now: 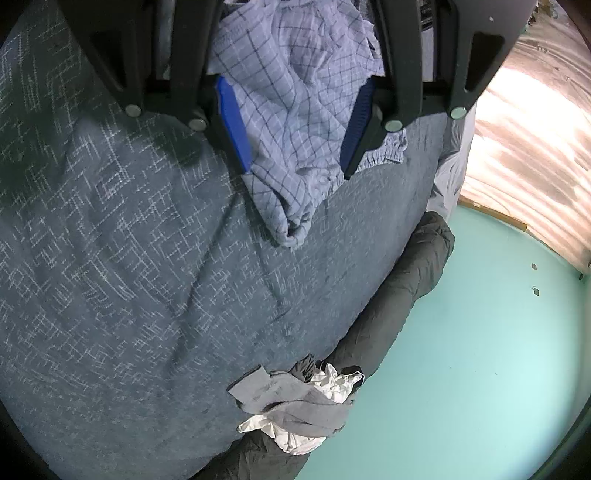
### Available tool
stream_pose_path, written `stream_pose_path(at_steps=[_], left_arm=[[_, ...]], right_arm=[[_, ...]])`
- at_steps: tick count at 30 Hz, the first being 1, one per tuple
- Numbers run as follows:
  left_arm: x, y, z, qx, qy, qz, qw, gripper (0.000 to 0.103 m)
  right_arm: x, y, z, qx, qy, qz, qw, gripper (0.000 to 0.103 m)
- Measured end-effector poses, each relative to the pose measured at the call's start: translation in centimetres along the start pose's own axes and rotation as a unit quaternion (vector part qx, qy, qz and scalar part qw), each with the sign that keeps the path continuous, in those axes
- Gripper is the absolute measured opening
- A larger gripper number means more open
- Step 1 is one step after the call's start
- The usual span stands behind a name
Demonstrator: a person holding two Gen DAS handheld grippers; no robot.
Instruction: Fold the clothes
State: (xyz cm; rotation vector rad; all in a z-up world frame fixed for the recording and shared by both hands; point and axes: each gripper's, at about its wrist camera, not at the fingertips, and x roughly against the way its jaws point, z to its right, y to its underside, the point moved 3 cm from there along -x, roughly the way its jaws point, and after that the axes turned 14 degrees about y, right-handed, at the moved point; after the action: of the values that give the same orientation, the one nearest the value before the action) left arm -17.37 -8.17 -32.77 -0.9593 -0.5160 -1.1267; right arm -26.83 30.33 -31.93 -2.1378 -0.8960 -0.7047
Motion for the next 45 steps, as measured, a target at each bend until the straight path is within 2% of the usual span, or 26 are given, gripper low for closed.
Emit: stream_pose_path(at_steps=[3, 7, 9, 12, 14, 17, 18, 19, 26, 29, 31, 33, 35, 39, 42, 45], left_arm=[[1.4, -0.1, 0.0, -0.002, 0.003, 0.017, 0.9998, 0.002], [4.8, -0.3, -1.2, 0.028, 0.015, 0.056, 0.9979, 0.002], [6.1, -0.4, -2.1, 0.048, 0.012, 0.07, 0.9963, 0.003], [6.8, 0.2, -5.0, 0.113, 0.014, 0.085, 0.9898, 0.003], [6.5, 0.6, -5.7, 0.128, 0.008, 0.086, 0.9879, 0.004], [6.5, 0.7, -5.2, 0.119, -0.006, 0.09, 0.9888, 0.015], [6.5, 0.8, -5.0, 0.116, -0.011, 0.091, 0.989, 0.033], [6.4, 0.5, -4.6, 0.106, -0.014, 0.089, 0.9903, 0.041], [4.2, -0.7, -2.1, 0.016, -0.058, 0.051, 0.9969, 0.04], [3.4, -0.7, -1.3, -0.018, -0.071, 0.033, 0.9968, 0.028], [2.7, -0.6, -1.5, -0.022, -0.075, 0.02, 0.9968, 0.015], [2.5, -0.7, -2.1, -0.017, -0.079, 0.02, 0.9965, 0.003], [3.0, -0.7, -2.4, -0.012, -0.079, 0.029, 0.9964, 0.003], [6.0, -0.7, -3.5, 0.029, -0.051, 0.075, 0.9955, 0.003], [8.6, -0.5, -5.7, 0.095, -0.019, 0.122, 0.9878, 0.003], [9.4, 0.0, -8.0, 0.151, 0.0, 0.144, 0.978, 0.003]], right_arm=[[-0.1, 0.0, 0.0, -0.002, 0.0, -0.003, 1.0, 0.051], [-0.3, 0.1, 0.0, -0.004, -0.001, -0.007, 1.0, 0.051], [-0.3, 0.1, 0.0, -0.003, -0.001, -0.008, 1.0, 0.051], [-0.4, 0.3, -0.1, -0.001, -0.001, -0.011, 1.0, 0.051], [-0.5, 0.4, -0.3, 0.003, 0.0, -0.012, 1.0, 0.051], [-0.5, 0.6, -0.3, 0.006, 0.0, -0.013, 1.0, 0.051], [-0.5, 0.6, -0.3, 0.006, 0.001, -0.013, 1.0, 0.051], [-0.6, 0.6, -0.3, 0.006, 0.001, -0.013, 1.0, 0.051], [-0.8, 0.9, -0.3, 0.006, 0.003, -0.017, 1.0, 0.051], [-0.7, 0.9, -0.2, 0.004, 0.003, -0.016, 1.0, 0.051], [-0.8, 0.8, -0.1, 0.0, 0.003, -0.017, 1.0, 0.051], [-0.9, 0.8, 0.1, -0.005, 0.001, -0.02, 1.0, 0.051], [-0.8, 0.8, 0.2, -0.006, 0.0, -0.022, 1.0, 0.051], [-0.7, 0.8, 0.3, -0.009, 0.0, -0.021, 1.0, 0.051], [-0.8, 0.8, 0.4, -0.012, 0.0, -0.022, 1.0, 0.051], [-0.8, 0.9, 0.3, -0.011, 0.0, -0.023, 1.0, 0.051]])
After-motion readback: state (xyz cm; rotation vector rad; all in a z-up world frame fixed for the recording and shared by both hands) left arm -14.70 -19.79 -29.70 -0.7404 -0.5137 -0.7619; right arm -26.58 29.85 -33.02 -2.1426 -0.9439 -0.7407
